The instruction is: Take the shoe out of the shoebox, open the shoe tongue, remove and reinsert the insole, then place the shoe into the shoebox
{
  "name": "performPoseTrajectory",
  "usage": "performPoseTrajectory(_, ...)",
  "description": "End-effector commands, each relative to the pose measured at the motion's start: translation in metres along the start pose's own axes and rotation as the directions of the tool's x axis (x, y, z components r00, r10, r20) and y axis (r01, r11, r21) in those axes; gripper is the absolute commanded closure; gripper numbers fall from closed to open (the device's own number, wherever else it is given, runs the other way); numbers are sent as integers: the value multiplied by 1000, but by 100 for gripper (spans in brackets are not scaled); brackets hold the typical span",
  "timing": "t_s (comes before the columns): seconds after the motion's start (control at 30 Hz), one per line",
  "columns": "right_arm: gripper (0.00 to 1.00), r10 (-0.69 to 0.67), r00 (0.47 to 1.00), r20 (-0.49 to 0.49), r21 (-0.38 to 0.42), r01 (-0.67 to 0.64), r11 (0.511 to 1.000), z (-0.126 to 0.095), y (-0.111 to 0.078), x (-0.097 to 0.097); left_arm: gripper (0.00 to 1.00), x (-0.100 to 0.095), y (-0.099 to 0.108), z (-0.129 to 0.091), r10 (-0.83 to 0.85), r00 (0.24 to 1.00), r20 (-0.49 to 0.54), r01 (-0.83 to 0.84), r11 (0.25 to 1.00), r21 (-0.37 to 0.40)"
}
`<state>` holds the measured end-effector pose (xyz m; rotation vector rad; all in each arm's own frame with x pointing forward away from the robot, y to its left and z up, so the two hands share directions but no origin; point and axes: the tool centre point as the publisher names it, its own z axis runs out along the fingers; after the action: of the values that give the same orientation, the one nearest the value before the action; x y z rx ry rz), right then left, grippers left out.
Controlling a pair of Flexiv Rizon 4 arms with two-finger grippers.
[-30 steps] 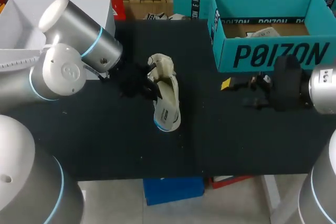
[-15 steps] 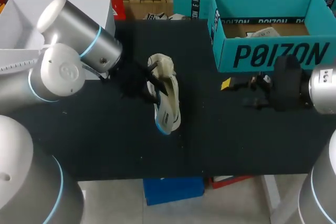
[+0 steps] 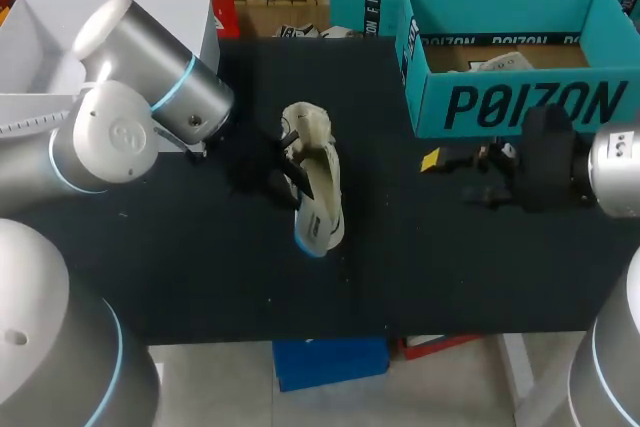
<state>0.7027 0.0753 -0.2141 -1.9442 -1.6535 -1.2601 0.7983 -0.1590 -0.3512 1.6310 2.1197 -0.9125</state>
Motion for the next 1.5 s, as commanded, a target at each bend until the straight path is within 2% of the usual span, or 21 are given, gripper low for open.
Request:
performPoseTrajectory(0.03,0,0,1000,0,1,0,1000,0,0,0,83,-2,-1,4,3,1000,-16,-3,1000,5)
performPoseTrajectory(0.1,0,0,1000,0,1,0,1000,0,0,0,100,-2,-1,5,6,1000,-22,-5,1000,9)
performPoseTrajectory(0.33,0,0,1000,0,1,0,1000,0,0,0,100,-2,-1,8,12,999,-42,-11,1000,17)
performPoseTrajectory(0.83,0,0,1000,0,1,0,1000,0,0,0,100,-5,2,0,53,997,-51,-56,998,-42)
performPoseTrajectory(1.5,0,0,1000,0,1,0,1000,0,0,0,100,0,30,8,39,998,-45,-44,992,-122)
